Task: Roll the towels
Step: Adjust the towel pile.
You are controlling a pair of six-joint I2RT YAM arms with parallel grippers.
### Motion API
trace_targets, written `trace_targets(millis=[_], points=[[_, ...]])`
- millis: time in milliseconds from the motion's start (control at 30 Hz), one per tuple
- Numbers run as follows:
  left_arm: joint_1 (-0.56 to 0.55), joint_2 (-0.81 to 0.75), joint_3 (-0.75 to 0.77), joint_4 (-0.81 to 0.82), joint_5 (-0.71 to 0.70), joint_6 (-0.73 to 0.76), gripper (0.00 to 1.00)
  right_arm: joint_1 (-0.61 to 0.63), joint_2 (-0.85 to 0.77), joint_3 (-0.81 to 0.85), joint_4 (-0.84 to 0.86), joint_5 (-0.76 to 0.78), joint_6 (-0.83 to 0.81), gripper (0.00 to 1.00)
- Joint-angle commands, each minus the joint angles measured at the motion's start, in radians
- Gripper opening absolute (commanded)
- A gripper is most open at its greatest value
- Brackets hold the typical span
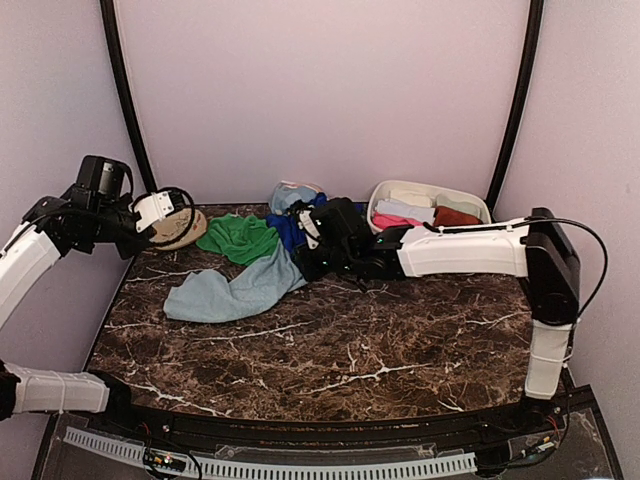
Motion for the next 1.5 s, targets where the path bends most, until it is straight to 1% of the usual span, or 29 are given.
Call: trace_targets(millis=[0,67,167,300,367,400,467,500,567,733,833,867,900,967,1000,1067,1167,1267,1300,1367,1400,1433,1467], points=[[0.054,0.031,-0.133,-0.099,0.125,-0.106,0.41,-0.021,0.195,0.203,-0.102,0.010,-0.035,0.41],[0.119,0.077,-0.169,-0.089,0.193,-0.135,0.46,-0.035,0.285,0.311,-0.168,0.015,-0.031,0.42],[0.204,0.150,-0.201,-0.029,0.263,-0.177,0.48,-0.050,0.396,0.435,-0.237,0.017,-0.022,0.40],[0.219,0.243,-0.237,0.043,0.322,-0.239,0.48,-0.060,0.482,0.510,-0.257,0.007,-0.011,0.35],[0.219,0.282,-0.249,0.080,0.351,-0.264,0.48,-0.066,0.510,0.536,-0.266,0.002,0.003,0.27],[0.219,0.304,-0.257,0.092,0.362,-0.268,0.48,-0.071,0.517,0.535,-0.265,-0.006,0.007,0.21],[0.218,0.351,-0.277,0.125,0.364,-0.270,0.48,-0.074,0.513,0.512,-0.257,-0.008,0.015,0.05],[0.218,0.372,-0.287,0.136,0.362,-0.269,0.48,-0.074,0.500,0.486,-0.248,-0.007,0.020,0.00],[0.218,0.414,-0.310,0.158,0.354,-0.264,0.47,-0.074,0.442,0.397,-0.206,-0.008,0.029,0.00],[0.216,0.437,-0.365,0.238,0.316,-0.246,0.31,-0.058,0.182,0.059,-0.038,0.013,0.080,0.00],[0.211,0.427,-0.381,0.245,0.317,-0.233,0.18,-0.023,0.053,-0.124,0.008,0.056,0.114,0.00],[0.207,0.423,-0.382,0.241,0.320,-0.227,0.15,0.000,0.018,-0.174,0.013,0.077,0.129,0.00],[0.202,0.418,-0.387,0.237,0.322,-0.222,0.15,0.020,-0.015,-0.227,0.008,0.099,0.150,0.00],[0.196,0.405,-0.393,0.229,0.324,-0.219,0.22,0.065,-0.070,-0.337,0.007,0.122,0.212,0.00],[0.193,0.397,-0.394,0.222,0.330,-0.214,0.24,0.096,-0.093,-0.388,0.008,0.121,0.258,0.00],[0.190,0.378,-0.395,0.213,0.341,-0.207,0.25,0.163,-0.121,-0.467,0.001,0.122,0.334,0.00],[0.190,0.353,-0.387,0.198,0.344,-0.199,0.25,0.268,-0.138,-0.538,0.003,0.072,0.417,0.00],[0.190,0.345,-0.366,0.171,0.333,-0.184,0.25,0.302,-0.149,-0.518,-0.086,0.038,0.447,0.15],[0.190,0.342,-0.361,0.166,0.326,-0.177,0.25,0.298,-0.170,-0.520,-0.098,0.020,0.437,0.23],[0.190,0.331,-0.348,0.159,0.319,-0.167,0.25,0.265,-0.242,-0.535,-0.092,-0.040,0.394,0.45],[0.191,0.328,-0.340,0.160,0.323,-0.170,0.26,0.238,-0.277,-0.533,-0.090,-0.076,0.369,0.53],[0.192,0.328,-0.330,0.155,0.336,-0.176,0.28,0.201,-0.302,-0.522,-0.093,-0.115,0.345,0.58],[0.192,0.330,-0.318,0.148,0.357,-0.184,0.29,0.160,-0.332,-0.503,-0.101,-0.157,0.320,0.59]])
